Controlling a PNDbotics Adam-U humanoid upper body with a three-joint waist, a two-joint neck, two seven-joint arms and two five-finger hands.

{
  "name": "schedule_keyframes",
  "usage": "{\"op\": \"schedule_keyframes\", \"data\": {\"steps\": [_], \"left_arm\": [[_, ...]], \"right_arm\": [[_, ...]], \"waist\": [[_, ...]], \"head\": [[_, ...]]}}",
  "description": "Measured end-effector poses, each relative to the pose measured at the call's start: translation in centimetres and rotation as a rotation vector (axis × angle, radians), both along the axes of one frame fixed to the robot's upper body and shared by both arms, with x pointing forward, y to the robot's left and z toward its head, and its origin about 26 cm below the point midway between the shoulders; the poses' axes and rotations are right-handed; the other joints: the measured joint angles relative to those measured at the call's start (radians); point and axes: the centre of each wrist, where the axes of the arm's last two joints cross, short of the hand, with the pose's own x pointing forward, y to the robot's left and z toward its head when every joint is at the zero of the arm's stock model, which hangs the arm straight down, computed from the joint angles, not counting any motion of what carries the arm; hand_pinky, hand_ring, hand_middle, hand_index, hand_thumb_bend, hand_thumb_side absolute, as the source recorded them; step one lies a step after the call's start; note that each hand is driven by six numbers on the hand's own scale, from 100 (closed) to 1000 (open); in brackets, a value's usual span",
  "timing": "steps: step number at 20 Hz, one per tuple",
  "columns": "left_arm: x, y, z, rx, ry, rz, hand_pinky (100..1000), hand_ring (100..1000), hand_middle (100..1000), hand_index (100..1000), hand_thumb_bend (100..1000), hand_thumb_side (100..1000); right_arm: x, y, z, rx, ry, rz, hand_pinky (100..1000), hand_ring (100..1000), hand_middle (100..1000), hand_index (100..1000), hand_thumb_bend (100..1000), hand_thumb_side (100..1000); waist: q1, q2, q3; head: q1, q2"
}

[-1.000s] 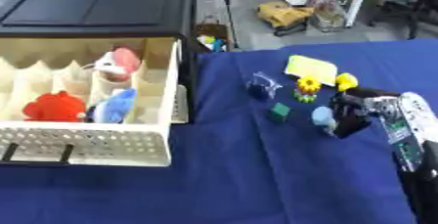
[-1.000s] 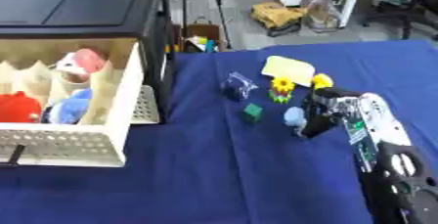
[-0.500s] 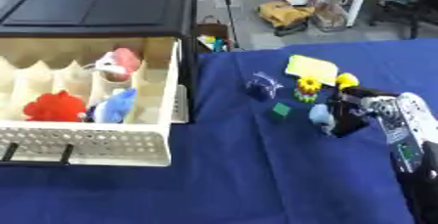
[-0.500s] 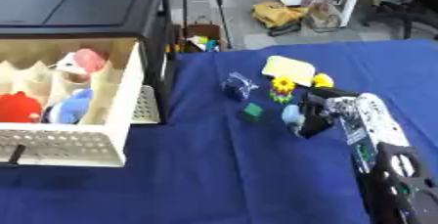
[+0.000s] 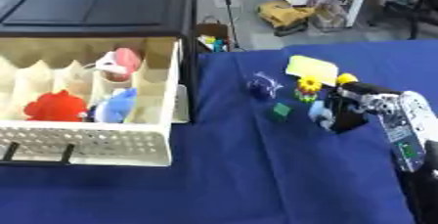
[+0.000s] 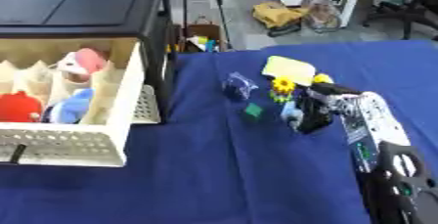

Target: Pick up objects from table and place into drawer.

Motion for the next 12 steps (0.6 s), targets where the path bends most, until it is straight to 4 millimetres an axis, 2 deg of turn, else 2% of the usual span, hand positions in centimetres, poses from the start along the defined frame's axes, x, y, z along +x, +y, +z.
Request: {"op": "schedule_keyframes", "data": {"steps": [4,8,9,12], "left_arm": [[0.00,0.00,0.00,0.000,0.000,0.000,794,852,816,913,308,1000],[0.00,0.00,0.00,0.000,0.001,0.000,794,852,816,913,308,1000],[0.00,0.00,0.00,0.000,0.001,0.000,794,852,816,913,306,1000],[0.00,0.00,0.00,0.001,0.001,0.000,793,852,816,913,306,1000]], "right_arm": [[0.00,0.00,-0.01,-0.003,-0.014,-0.010,423,622,511,602,123,325],[0.01,-0.01,-0.02,-0.006,-0.039,-0.025,415,616,503,582,121,316],[0.01,-0.01,-0.03,-0.006,-0.044,-0.027,398,602,487,536,100,315],[0.01,-0.01,-0.02,-0.008,-0.066,-0.038,386,591,477,517,100,314]], "waist": [[-0.001,0.000,0.001],[-0.001,0.000,0.003],[-0.002,0.000,0.003],[-0.002,0.000,0.003]], "head": [[0.000,-0.003],[-0.001,-0.006],[-0.001,-0.007],[-0.001,-0.007]]}}
